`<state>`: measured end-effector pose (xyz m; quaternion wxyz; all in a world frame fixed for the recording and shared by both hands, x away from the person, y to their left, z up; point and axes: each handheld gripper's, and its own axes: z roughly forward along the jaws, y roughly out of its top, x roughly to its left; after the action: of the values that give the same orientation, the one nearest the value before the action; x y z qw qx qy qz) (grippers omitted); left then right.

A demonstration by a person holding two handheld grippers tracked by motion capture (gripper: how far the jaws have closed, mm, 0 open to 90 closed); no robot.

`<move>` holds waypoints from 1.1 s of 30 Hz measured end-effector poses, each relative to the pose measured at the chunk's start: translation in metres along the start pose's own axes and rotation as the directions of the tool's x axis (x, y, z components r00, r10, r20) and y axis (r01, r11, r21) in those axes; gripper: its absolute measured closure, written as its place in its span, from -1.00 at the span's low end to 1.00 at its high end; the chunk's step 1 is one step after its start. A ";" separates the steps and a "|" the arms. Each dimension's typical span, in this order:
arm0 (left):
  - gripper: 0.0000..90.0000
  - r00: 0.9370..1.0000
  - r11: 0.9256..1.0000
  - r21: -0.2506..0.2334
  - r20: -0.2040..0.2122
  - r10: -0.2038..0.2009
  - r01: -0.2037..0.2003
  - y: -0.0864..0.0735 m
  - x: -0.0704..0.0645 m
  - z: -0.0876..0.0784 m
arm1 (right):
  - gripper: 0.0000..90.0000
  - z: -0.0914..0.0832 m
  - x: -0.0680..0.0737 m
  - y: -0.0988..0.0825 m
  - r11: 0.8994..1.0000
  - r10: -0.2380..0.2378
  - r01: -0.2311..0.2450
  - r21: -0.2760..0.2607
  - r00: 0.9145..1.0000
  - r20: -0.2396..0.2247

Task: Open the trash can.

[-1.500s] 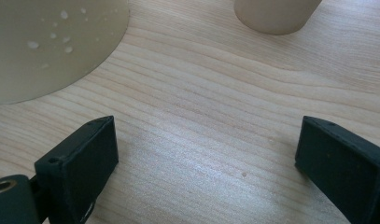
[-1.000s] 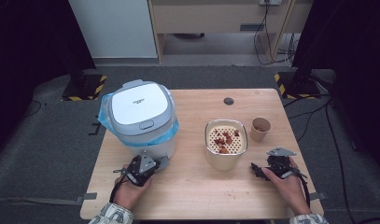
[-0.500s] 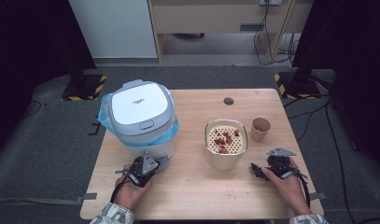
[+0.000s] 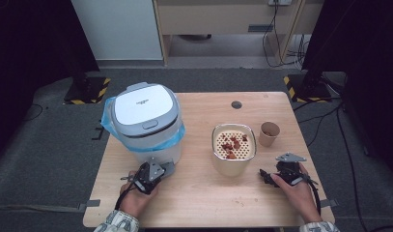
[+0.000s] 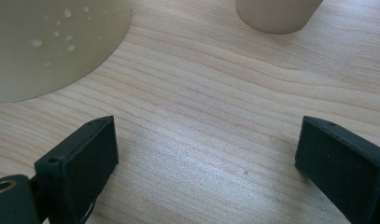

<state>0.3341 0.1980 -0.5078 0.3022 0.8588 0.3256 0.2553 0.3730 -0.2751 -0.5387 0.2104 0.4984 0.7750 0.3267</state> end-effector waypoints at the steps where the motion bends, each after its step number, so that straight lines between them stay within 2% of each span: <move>1: 1.00 1.000 1.000 0.002 0.001 0.002 -0.002 0.000 0.000 0.000 | -0.86 0.000 0.000 0.000 1.000 0.000 0.000 0.000 1.000 0.000; 13: 1.00 1.000 0.999 0.039 0.016 0.009 -0.009 -0.001 0.000 0.007 | -0.87 0.000 0.000 0.000 1.000 0.000 0.000 0.001 1.000 0.001; 19: 1.00 1.000 0.999 0.043 0.018 0.008 -0.008 -0.002 0.000 0.008 | -0.88 0.000 0.000 0.001 1.000 0.007 -0.007 0.006 1.000 -0.005; 24: 1.00 1.000 0.999 0.040 0.020 0.005 -0.006 -0.002 0.000 0.008 | -0.86 0.000 0.000 0.003 1.000 -0.007 0.007 0.017 1.000 -0.004; 25: 1.00 1.000 0.999 0.040 0.020 0.006 -0.007 -0.002 0.000 0.008 | -0.84 0.000 0.000 0.004 1.000 -0.009 0.009 0.010 1.000 0.011; 27: 1.00 1.000 0.999 0.040 0.019 0.007 -0.007 -0.002 0.000 0.008 | -0.85 -0.001 0.000 0.004 1.000 -0.012 0.012 0.004 1.000 0.011; 31: 1.00 1.000 0.999 0.043 0.017 0.009 -0.009 -0.001 0.000 0.008 | -0.83 -0.004 -0.004 0.007 1.000 0.014 -0.014 -0.019 1.000 0.023; 33: 1.00 1.000 0.999 0.040 0.017 0.006 -0.007 -0.002 0.000 0.008 | -0.83 -0.006 -0.005 0.009 1.000 0.012 -0.011 -0.026 0.999 0.031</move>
<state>0.3382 0.1963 -0.5143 0.2870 0.8679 0.3251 0.2424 0.3772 -0.2788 -0.5279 0.2270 0.5051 0.7646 0.3299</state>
